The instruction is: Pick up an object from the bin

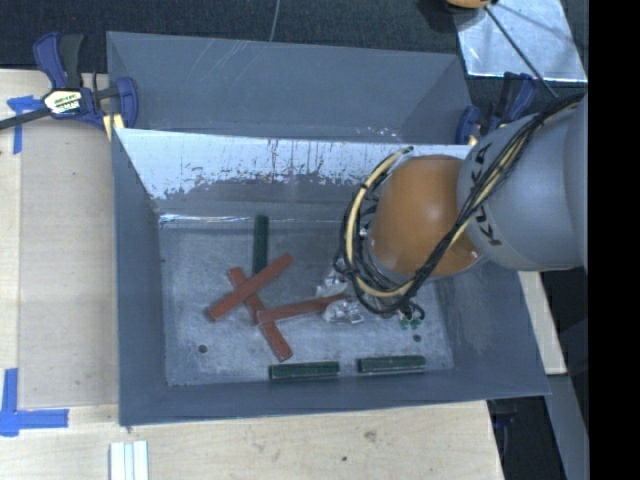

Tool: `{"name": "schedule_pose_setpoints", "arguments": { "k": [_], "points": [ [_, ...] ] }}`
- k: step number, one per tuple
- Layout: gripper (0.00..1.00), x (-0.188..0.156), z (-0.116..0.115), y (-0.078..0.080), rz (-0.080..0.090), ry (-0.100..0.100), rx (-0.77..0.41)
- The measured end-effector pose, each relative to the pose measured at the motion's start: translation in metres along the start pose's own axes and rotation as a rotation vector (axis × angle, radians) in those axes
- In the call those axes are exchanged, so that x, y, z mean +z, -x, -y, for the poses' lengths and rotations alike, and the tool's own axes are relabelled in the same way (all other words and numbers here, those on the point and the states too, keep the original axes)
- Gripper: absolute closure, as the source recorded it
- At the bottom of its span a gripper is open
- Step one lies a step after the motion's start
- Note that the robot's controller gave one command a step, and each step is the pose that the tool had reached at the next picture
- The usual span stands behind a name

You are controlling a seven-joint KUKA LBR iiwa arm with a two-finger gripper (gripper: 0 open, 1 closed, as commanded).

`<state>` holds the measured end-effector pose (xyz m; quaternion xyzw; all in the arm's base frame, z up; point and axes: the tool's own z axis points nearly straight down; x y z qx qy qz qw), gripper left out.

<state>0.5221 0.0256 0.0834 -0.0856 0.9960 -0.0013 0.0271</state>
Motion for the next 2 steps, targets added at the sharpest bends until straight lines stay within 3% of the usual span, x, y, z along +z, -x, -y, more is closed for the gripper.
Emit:
{"name": "schedule_pose_setpoints", "arguments": {
  "k": [1, 2],
  "points": [
    [0.00, 0.0033, -0.0006, -0.0052, -0.021, 0.002, -0.002],
    [1.00, 0.0002, -0.0017, 0.0016, 0.009, 0.002, -0.002]
  ]
}}
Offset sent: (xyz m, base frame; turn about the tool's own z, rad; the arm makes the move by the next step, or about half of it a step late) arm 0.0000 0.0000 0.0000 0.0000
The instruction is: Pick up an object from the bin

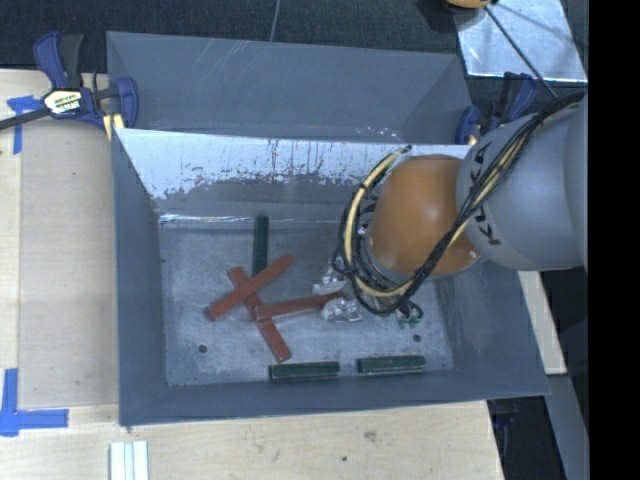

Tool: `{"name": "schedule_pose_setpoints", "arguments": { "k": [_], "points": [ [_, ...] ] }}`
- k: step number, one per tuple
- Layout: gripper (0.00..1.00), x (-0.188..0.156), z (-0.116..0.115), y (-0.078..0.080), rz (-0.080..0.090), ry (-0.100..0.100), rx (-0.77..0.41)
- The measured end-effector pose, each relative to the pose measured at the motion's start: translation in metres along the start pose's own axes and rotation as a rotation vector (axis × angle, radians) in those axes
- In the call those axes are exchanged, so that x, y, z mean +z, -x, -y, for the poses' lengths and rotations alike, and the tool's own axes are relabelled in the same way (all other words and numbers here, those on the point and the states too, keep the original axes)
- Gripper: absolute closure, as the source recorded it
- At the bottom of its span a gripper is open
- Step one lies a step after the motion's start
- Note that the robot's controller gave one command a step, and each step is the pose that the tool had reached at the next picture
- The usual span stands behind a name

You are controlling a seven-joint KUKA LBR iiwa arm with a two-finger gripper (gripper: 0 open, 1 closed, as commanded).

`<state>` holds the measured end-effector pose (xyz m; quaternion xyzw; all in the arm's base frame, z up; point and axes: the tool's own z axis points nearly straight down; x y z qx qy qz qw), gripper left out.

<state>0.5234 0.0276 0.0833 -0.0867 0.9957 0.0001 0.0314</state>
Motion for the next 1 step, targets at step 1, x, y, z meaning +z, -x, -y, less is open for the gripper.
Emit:
{"name": "schedule_pose_setpoints", "arguments": {
  "k": [1],
  "points": [
    [0.00, 0.0028, -0.0002, -0.0057, -0.026, 0.002, -0.001]
  ]
}}
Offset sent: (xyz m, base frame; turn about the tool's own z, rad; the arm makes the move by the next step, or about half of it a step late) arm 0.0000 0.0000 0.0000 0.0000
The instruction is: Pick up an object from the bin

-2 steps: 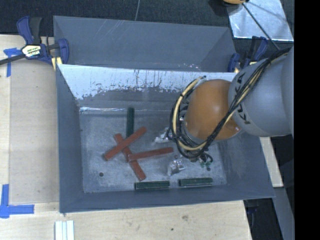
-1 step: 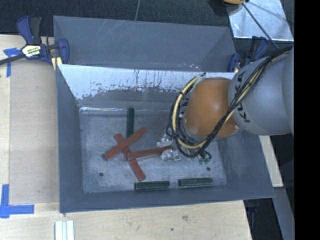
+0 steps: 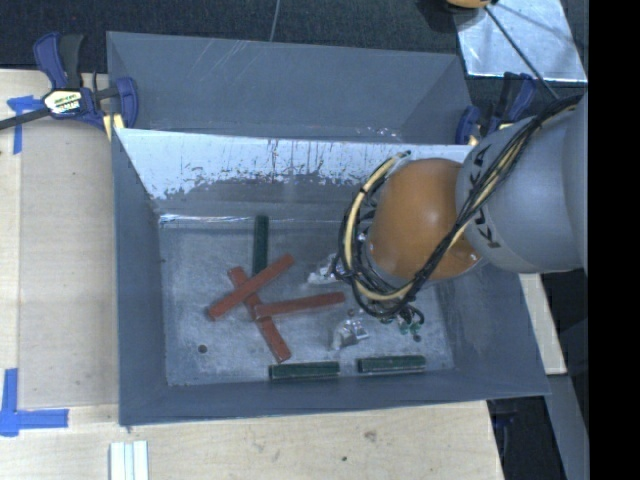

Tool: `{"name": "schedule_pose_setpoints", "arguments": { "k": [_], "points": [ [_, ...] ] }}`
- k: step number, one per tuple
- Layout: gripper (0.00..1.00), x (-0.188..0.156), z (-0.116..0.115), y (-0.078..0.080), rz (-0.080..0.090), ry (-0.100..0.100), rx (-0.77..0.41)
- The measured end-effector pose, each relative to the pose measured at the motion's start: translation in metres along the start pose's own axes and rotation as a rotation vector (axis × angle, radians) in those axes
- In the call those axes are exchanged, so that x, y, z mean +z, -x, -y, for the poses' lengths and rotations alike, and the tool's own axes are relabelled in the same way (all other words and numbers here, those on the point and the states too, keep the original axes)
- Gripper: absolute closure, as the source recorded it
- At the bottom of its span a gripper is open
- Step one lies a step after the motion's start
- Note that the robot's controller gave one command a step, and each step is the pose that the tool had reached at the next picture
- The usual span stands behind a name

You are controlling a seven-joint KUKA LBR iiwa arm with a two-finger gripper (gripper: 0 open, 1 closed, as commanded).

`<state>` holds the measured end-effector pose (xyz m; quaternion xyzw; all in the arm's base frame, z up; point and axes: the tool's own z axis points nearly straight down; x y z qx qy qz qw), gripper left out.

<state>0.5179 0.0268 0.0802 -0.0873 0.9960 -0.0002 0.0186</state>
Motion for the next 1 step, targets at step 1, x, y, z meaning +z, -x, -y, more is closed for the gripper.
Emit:
{"name": "schedule_pose_setpoints", "arguments": {
  "k": [1],
  "points": [
    [1.00, -0.0029, -0.0004, 0.0057, 0.026, -0.001, 0.000]
  ]
}}
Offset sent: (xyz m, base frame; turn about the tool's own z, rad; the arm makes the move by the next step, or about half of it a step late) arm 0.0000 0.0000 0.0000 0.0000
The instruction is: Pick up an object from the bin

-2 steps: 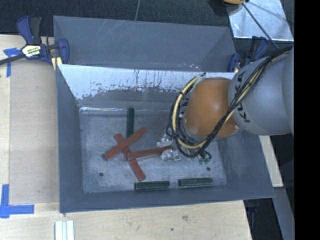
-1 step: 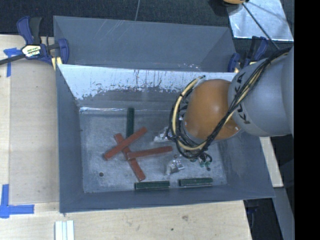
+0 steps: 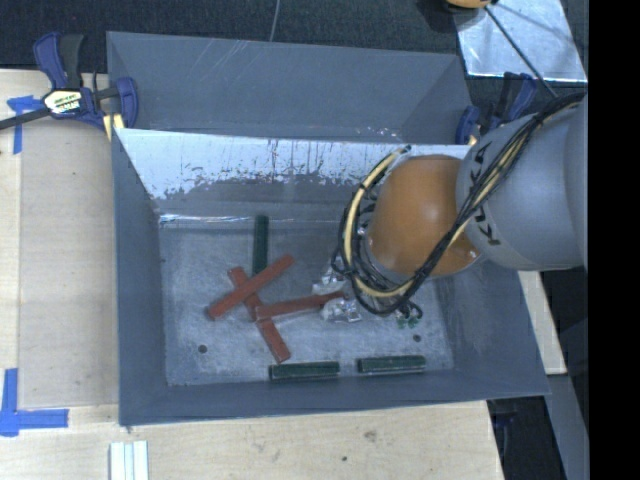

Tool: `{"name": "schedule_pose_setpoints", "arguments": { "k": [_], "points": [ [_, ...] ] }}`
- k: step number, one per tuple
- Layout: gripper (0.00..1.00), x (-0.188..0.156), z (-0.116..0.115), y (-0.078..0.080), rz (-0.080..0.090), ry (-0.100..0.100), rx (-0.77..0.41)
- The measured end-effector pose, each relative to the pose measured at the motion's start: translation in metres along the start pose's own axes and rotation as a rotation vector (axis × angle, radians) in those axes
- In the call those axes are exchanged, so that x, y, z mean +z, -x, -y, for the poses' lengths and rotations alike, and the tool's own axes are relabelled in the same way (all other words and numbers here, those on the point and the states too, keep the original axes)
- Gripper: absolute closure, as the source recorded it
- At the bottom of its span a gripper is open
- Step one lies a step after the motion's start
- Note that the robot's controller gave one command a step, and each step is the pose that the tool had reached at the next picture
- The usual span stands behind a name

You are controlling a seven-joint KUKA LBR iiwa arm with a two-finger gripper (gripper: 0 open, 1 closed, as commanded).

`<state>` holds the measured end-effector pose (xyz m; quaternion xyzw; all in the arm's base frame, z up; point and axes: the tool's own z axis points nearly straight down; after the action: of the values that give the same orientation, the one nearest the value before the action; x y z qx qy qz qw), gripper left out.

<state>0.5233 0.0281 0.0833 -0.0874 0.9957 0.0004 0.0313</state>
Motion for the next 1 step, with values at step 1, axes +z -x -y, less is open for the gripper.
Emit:
{"name": "schedule_pose_setpoints", "arguments": {
  "k": [1],
  "points": [
    [0.00, 0.0029, 0.0000, -0.0058, -0.026, 0.001, -0.001]
  ]
}}
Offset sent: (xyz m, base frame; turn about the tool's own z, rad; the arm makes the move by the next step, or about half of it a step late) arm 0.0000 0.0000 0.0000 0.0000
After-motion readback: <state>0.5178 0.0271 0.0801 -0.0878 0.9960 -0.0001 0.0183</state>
